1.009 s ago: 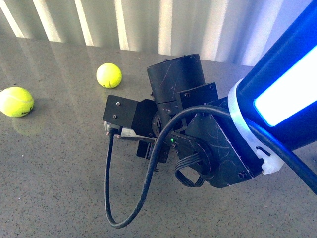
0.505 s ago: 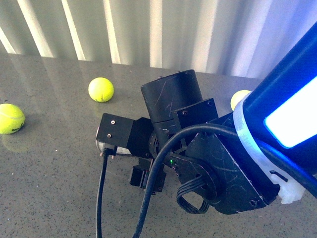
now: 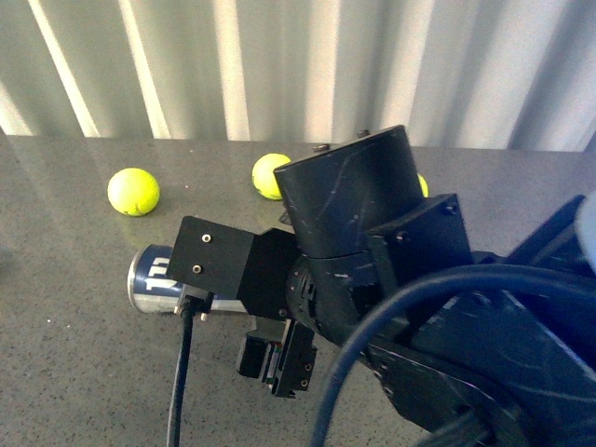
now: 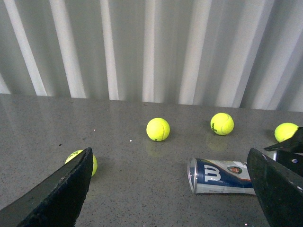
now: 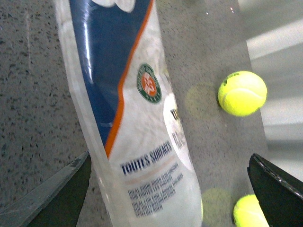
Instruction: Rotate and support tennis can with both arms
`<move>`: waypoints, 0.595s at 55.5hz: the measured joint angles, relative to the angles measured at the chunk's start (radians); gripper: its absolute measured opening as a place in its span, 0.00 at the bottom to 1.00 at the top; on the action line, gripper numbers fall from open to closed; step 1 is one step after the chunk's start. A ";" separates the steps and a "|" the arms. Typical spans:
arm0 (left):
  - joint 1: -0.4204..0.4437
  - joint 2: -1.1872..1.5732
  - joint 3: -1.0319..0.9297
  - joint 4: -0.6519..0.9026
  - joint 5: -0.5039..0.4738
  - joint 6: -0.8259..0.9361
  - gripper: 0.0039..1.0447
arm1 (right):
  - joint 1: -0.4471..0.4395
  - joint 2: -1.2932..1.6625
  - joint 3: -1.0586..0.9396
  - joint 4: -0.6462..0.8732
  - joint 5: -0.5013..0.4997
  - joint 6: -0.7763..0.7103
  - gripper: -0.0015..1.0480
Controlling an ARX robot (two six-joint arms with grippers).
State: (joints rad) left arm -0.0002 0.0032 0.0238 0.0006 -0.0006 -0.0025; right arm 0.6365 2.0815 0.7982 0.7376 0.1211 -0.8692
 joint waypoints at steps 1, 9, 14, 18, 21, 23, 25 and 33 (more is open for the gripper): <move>0.000 0.000 0.000 0.000 -0.001 0.000 0.94 | 0.000 -0.008 -0.011 0.005 0.005 0.002 0.93; 0.000 0.000 0.000 0.000 0.002 0.000 0.94 | -0.008 -0.111 -0.143 0.064 0.018 0.031 0.93; 0.000 0.000 0.000 0.000 0.000 0.000 0.94 | -0.034 -0.201 -0.240 0.100 0.032 0.057 0.93; 0.000 0.000 0.000 0.000 0.000 0.000 0.94 | -0.085 -0.291 -0.328 0.135 0.077 0.097 0.93; 0.000 0.000 0.000 0.000 0.000 0.000 0.94 | -0.128 -0.339 -0.370 0.148 0.129 0.117 0.93; 0.000 0.000 0.000 0.000 0.000 0.000 0.94 | -0.162 -0.364 -0.394 0.163 0.170 0.131 0.93; 0.000 0.000 0.000 0.000 0.000 0.000 0.94 | -0.194 -0.385 -0.412 0.167 0.206 0.146 0.93; 0.000 0.000 0.000 0.000 0.000 0.000 0.94 | -0.364 -0.489 -0.482 0.203 0.355 0.223 0.93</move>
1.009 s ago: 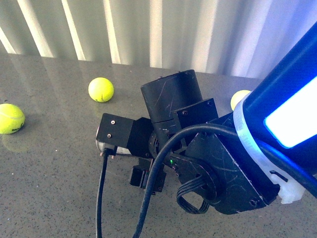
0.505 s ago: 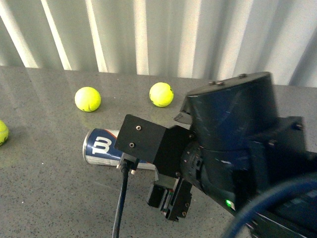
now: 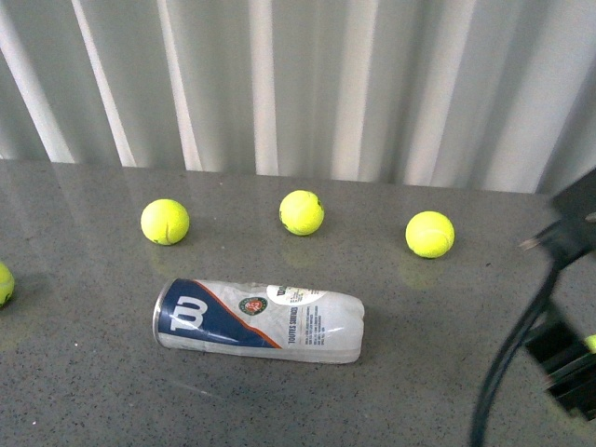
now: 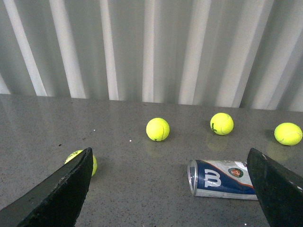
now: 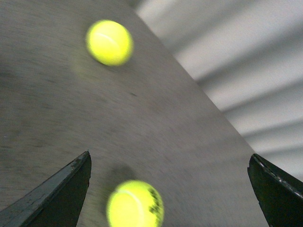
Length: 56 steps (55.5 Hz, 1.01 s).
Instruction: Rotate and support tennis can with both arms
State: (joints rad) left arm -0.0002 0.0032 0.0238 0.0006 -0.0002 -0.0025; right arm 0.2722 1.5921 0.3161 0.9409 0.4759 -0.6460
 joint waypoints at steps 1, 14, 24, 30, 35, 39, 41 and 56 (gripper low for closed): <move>0.000 0.000 0.000 0.000 0.000 0.000 0.94 | -0.013 -0.008 -0.006 0.008 0.014 0.006 0.93; 0.000 0.000 0.000 0.000 0.000 0.000 0.94 | -0.222 -0.238 -0.082 0.170 0.194 0.079 0.93; 0.000 0.000 0.000 0.000 -0.001 0.000 0.94 | -0.267 -0.618 -0.119 -0.155 -0.350 0.399 0.70; 0.000 0.000 0.000 0.000 0.000 0.000 0.94 | -0.267 -0.800 -0.181 -0.299 -0.475 0.563 0.50; 0.000 0.000 0.000 0.000 -0.001 0.000 0.94 | -0.270 -0.845 -0.230 -0.279 -0.474 0.601 0.36; 0.000 0.000 0.000 0.000 0.000 0.000 0.94 | -0.271 -0.846 -0.282 -0.222 -0.474 0.617 0.25; 0.000 0.000 0.000 0.000 0.000 0.000 0.94 | -0.271 -0.853 -0.296 -0.230 -0.474 0.620 0.20; 0.000 0.000 0.000 0.000 0.000 0.000 0.94 | -0.270 -1.030 -0.312 -0.387 -0.475 0.632 0.03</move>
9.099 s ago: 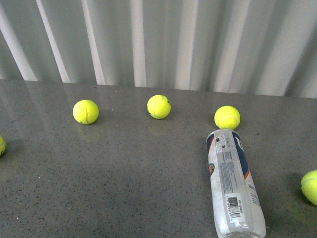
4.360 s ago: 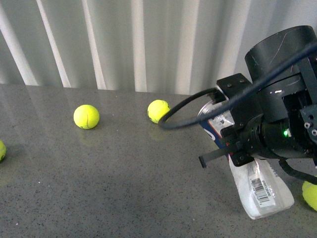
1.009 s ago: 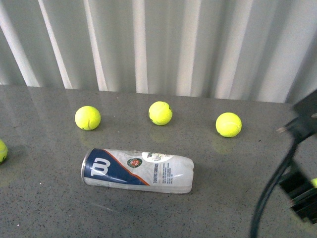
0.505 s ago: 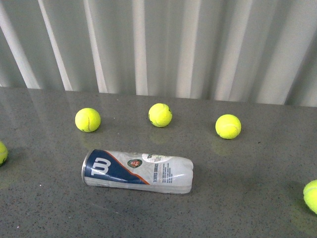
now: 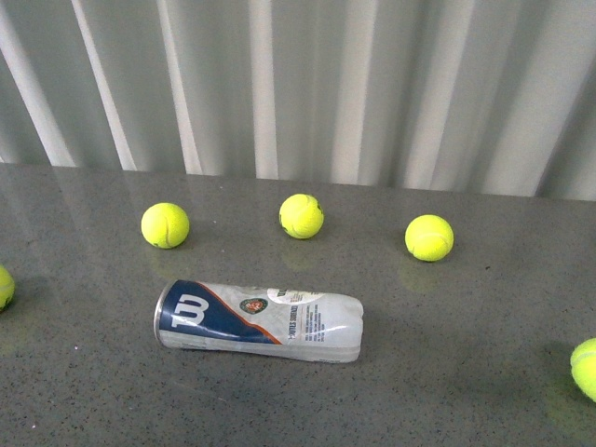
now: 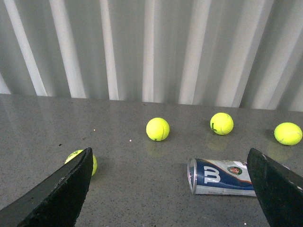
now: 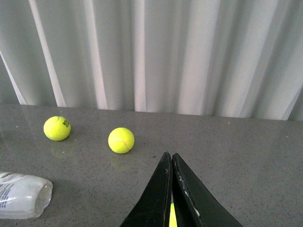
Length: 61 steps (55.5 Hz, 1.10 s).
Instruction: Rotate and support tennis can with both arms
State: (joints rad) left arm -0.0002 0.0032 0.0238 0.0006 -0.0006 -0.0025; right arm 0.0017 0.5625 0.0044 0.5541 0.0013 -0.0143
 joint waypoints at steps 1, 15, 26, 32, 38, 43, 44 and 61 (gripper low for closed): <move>0.000 0.000 0.000 0.000 0.000 0.000 0.94 | 0.000 -0.006 0.000 -0.006 0.000 0.000 0.03; 0.000 0.000 0.000 0.000 0.000 0.000 0.94 | 0.000 -0.152 0.000 -0.144 0.000 0.002 0.03; 0.000 0.000 0.000 0.000 0.000 0.000 0.94 | 0.000 -0.240 0.000 -0.230 0.000 0.002 0.03; 0.000 0.000 0.000 0.000 0.000 0.000 0.94 | 0.000 -0.280 0.000 -0.270 0.000 0.002 0.03; 0.000 0.000 0.000 0.000 0.000 0.000 0.94 | 0.000 -0.313 0.000 -0.302 0.000 0.002 0.03; 0.000 0.000 0.000 0.000 0.000 0.000 0.94 | 0.000 -0.339 0.000 -0.328 0.000 0.002 0.03; 0.000 0.000 0.000 0.000 0.000 0.000 0.94 | 0.000 -0.344 0.000 -0.333 0.000 0.002 0.03; 0.000 0.000 0.000 0.000 0.000 0.000 0.94 | 0.000 -0.515 0.000 -0.540 0.000 0.004 0.03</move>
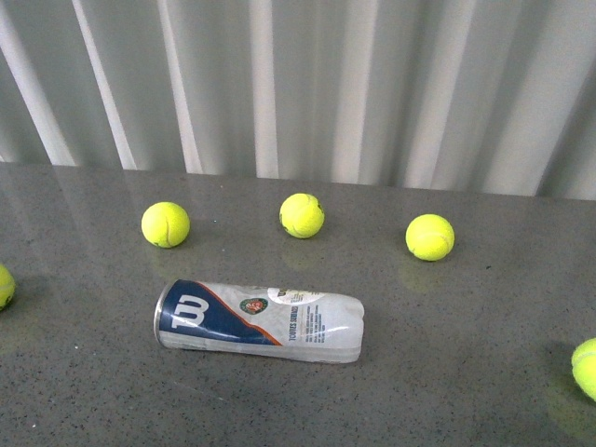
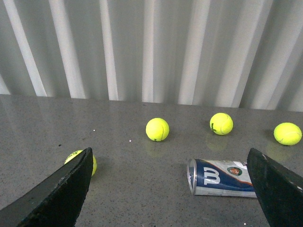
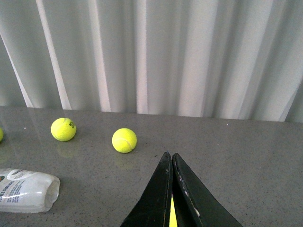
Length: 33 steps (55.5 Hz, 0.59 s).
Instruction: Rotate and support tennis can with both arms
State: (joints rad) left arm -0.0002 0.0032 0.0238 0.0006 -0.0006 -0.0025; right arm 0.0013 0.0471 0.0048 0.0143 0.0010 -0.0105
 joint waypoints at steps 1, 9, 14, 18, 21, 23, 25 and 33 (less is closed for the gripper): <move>0.000 0.000 0.000 0.000 0.000 0.000 0.94 | 0.000 -0.008 0.000 -0.005 0.000 0.000 0.03; 0.000 -0.001 0.000 0.000 0.000 0.000 0.94 | 0.000 -0.042 0.000 -0.013 0.000 0.000 0.03; 0.000 -0.001 0.000 0.000 0.000 0.000 0.94 | 0.000 -0.042 0.000 -0.013 0.000 0.000 0.03; 0.000 -0.001 0.000 0.000 0.000 0.000 0.94 | 0.000 -0.042 0.000 -0.014 0.000 0.000 0.03; 0.000 -0.001 0.000 0.000 0.000 0.000 0.94 | 0.000 -0.042 0.000 -0.014 0.000 0.000 0.07; 0.000 -0.001 0.000 0.000 0.000 0.000 0.94 | 0.000 -0.042 0.000 -0.014 0.000 0.000 0.14; 0.000 -0.001 0.000 0.000 0.000 0.000 0.94 | 0.000 -0.042 0.000 -0.014 0.000 0.000 0.19; 0.000 -0.001 0.000 0.000 0.000 0.000 0.94 | 0.000 -0.043 0.000 -0.014 0.000 0.000 0.43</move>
State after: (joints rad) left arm -0.0002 0.0021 0.0238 0.0006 -0.0006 -0.0025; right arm 0.0013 0.0044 0.0048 0.0006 0.0013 -0.0105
